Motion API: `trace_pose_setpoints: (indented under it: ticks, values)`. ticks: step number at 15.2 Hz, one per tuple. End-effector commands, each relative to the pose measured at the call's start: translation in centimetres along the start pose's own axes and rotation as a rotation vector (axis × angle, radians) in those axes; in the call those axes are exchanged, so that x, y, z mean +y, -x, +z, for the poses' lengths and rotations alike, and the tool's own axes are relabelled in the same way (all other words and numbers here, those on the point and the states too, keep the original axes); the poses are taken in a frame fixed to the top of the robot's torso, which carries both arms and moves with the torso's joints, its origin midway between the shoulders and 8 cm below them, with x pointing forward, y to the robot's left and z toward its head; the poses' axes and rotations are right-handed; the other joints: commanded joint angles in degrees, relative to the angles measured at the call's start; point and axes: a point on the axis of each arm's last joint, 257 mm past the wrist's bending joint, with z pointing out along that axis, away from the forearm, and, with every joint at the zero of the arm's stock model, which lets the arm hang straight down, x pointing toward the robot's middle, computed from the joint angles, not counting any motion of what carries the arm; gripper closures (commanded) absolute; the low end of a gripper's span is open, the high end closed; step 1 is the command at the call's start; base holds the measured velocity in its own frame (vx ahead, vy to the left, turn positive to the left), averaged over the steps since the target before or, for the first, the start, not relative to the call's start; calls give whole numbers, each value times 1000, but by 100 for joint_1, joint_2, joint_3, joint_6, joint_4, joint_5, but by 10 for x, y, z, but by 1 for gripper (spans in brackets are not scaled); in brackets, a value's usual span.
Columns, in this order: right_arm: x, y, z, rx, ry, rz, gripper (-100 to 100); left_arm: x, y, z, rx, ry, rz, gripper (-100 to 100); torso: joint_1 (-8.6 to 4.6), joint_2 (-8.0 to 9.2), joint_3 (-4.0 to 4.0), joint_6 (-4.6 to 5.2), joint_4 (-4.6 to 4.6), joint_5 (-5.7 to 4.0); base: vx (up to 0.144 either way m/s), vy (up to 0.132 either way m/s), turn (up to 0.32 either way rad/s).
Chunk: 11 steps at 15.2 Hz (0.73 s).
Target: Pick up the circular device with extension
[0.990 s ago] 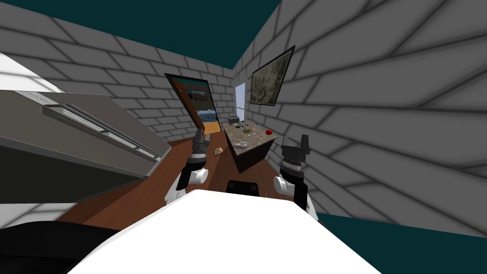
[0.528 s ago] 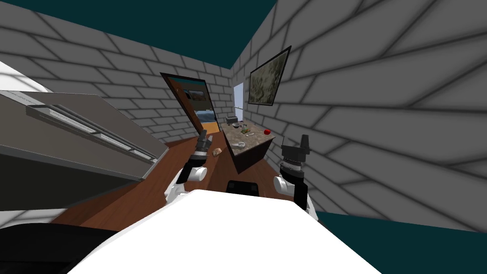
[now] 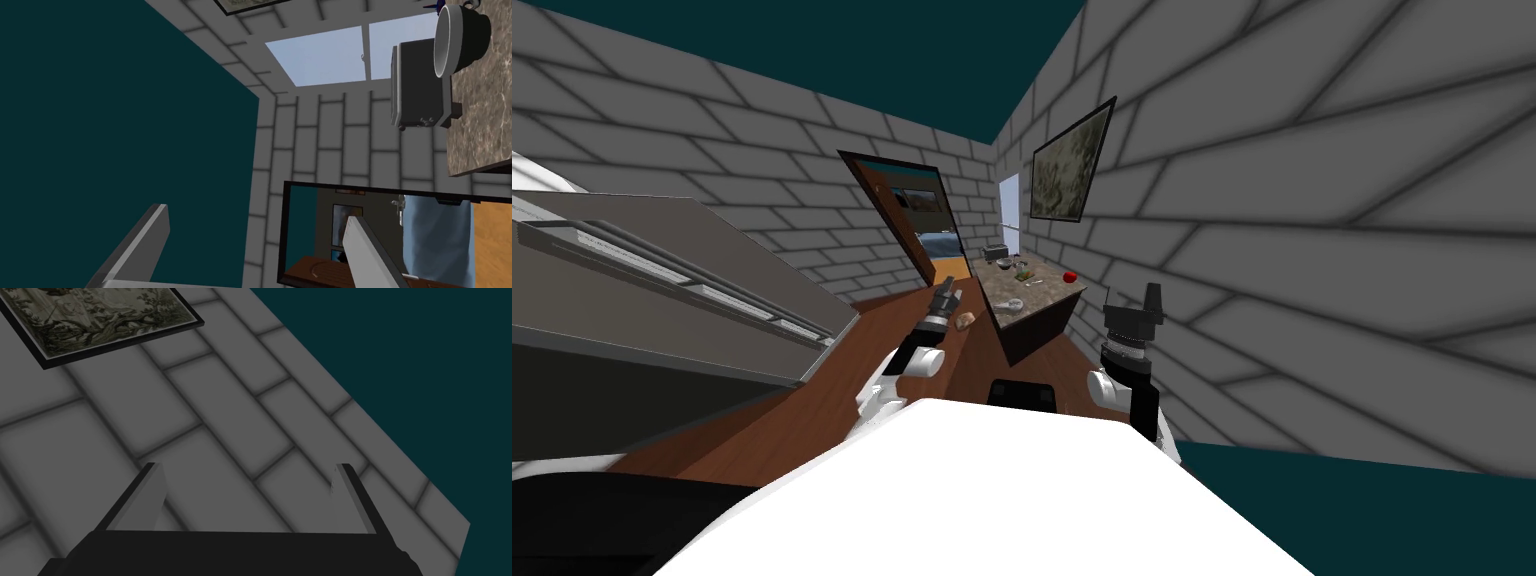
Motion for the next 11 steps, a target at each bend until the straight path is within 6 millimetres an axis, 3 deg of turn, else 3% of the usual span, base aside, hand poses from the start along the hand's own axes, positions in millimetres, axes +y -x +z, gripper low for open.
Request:
trace_pose_setpoints:
  ticks: [1, 11]
  values:
    - [0, 0, 0, 0, 0, 0, 0, 16, 4, 4, 14, 53, -15, -100, 0, 0, 0, 0, 0, 0, 17, -44, -40]
    - [0, 0, 0, 0, 0, 0, 0, 75, 17, 9, 40, 260, -54, -100, 3, 0, 0, -1, 0, 1, 20, -42, -38]
